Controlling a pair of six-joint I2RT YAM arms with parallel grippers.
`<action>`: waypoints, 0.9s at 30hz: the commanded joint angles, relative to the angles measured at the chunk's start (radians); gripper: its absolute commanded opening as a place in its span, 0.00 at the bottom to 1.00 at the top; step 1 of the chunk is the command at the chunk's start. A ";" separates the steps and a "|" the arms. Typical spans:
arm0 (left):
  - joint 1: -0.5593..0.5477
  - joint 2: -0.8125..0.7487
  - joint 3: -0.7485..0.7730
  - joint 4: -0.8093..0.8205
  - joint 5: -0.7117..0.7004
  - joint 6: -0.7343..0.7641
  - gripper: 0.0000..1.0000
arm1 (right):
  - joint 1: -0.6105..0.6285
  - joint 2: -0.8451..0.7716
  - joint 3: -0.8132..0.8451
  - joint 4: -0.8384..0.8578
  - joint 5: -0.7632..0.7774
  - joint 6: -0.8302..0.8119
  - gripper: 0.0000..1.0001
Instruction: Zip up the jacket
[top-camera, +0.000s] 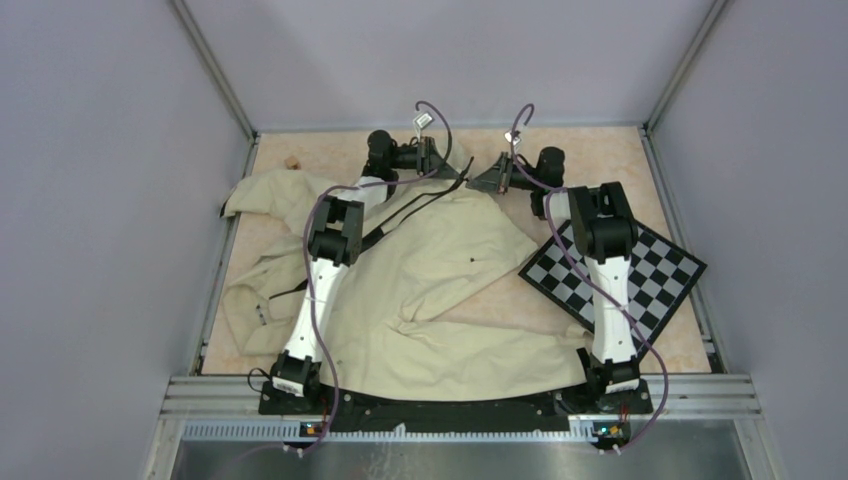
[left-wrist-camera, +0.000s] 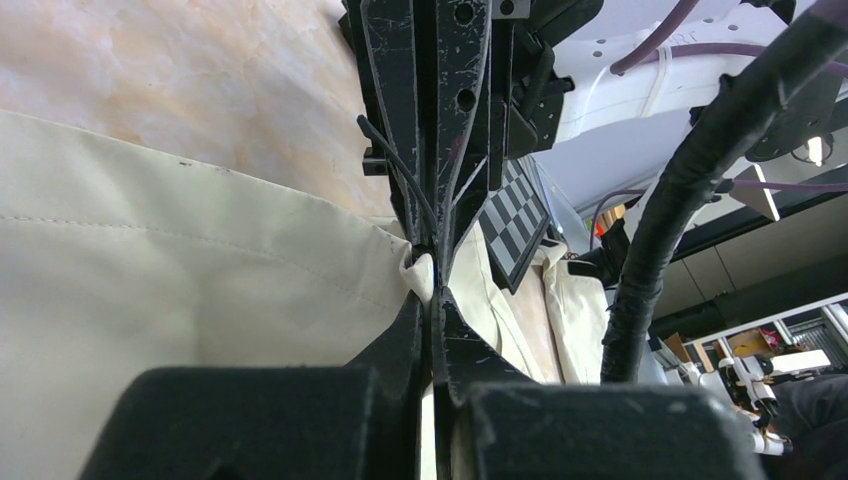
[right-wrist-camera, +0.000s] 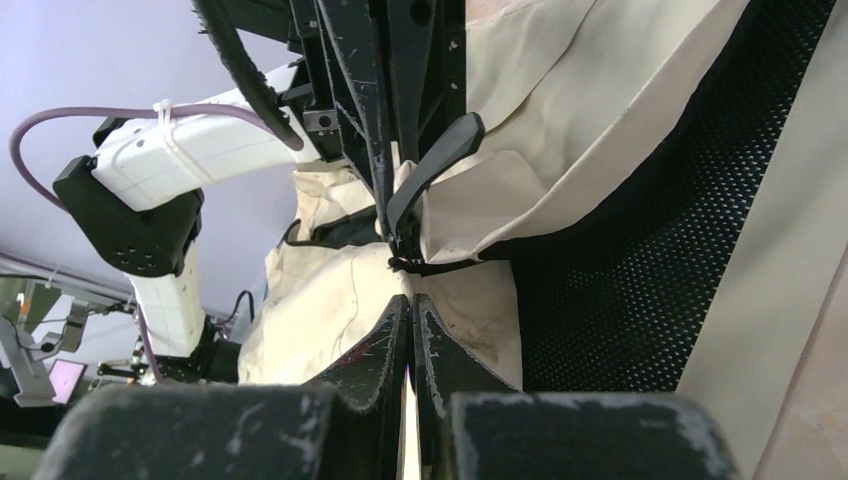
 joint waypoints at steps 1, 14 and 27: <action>-0.004 0.015 0.046 0.068 0.026 -0.011 0.00 | -0.003 0.021 0.047 -0.012 -0.014 -0.045 0.00; -0.005 0.017 0.047 0.076 0.031 -0.021 0.00 | -0.002 0.011 0.043 -0.022 0.005 -0.059 0.00; -0.009 0.019 0.047 0.073 0.043 -0.024 0.00 | -0.024 -0.011 0.006 0.053 0.050 -0.022 0.00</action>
